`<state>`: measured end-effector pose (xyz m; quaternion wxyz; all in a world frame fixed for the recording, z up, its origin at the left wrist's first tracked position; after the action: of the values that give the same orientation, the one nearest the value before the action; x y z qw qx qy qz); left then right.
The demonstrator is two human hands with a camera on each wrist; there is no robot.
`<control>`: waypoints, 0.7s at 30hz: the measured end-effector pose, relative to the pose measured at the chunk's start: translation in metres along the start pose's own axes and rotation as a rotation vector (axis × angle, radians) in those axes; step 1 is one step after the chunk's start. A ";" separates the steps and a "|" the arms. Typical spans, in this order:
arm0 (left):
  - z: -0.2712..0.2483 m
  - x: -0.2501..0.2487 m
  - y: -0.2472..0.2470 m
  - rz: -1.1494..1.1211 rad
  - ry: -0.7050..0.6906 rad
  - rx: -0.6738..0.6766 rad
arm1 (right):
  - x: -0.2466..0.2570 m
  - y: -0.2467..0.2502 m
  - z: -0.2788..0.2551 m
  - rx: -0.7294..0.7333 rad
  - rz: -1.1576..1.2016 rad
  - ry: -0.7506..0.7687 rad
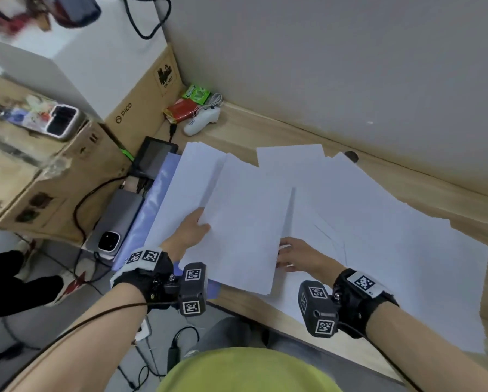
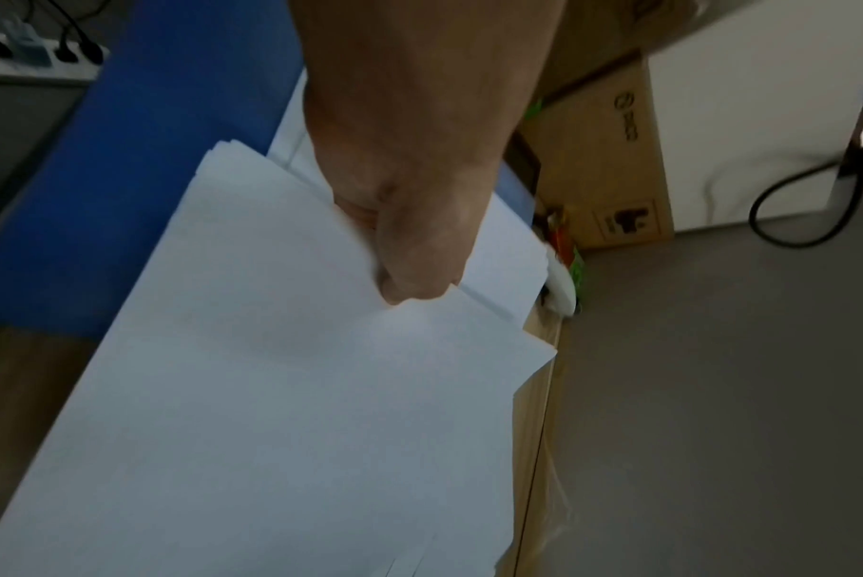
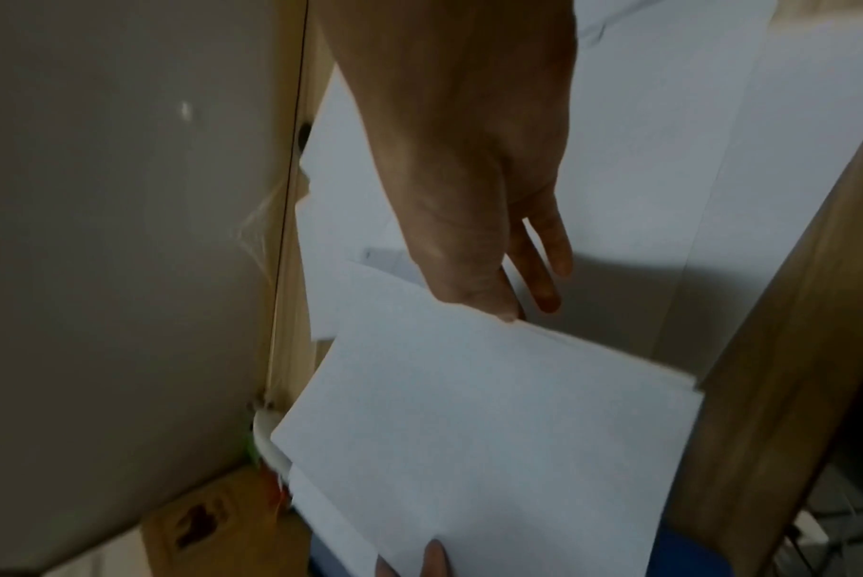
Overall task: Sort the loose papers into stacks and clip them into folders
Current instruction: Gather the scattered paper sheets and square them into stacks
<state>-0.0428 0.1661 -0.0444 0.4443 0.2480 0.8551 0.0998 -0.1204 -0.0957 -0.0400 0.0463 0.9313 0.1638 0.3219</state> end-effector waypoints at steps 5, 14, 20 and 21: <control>0.020 0.015 0.053 0.005 0.020 -0.102 | 0.043 -0.033 0.016 0.106 0.046 0.068; 0.035 0.013 0.071 0.311 0.084 -0.287 | 0.050 -0.046 0.051 0.123 0.274 0.039; 0.050 0.042 0.064 0.294 0.074 -0.290 | 0.037 -0.052 0.074 0.018 0.409 0.022; 0.048 0.040 0.062 0.267 0.069 -0.273 | 0.036 -0.053 0.076 0.001 0.398 0.016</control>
<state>-0.0027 0.2377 -0.0764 0.4271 0.2931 0.8078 0.2812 -0.0618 -0.0320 -0.0888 -0.0202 0.9427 -0.0228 0.3322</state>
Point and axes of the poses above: each hand's wrist, its own z-axis towards the middle knuckle, its own y-axis out of the back of the hand, x = y × z, the point moved 1 cm from there along z, towards the middle knuckle, and after that the axes turned 6 degrees about -x, right-handed, at the moved point
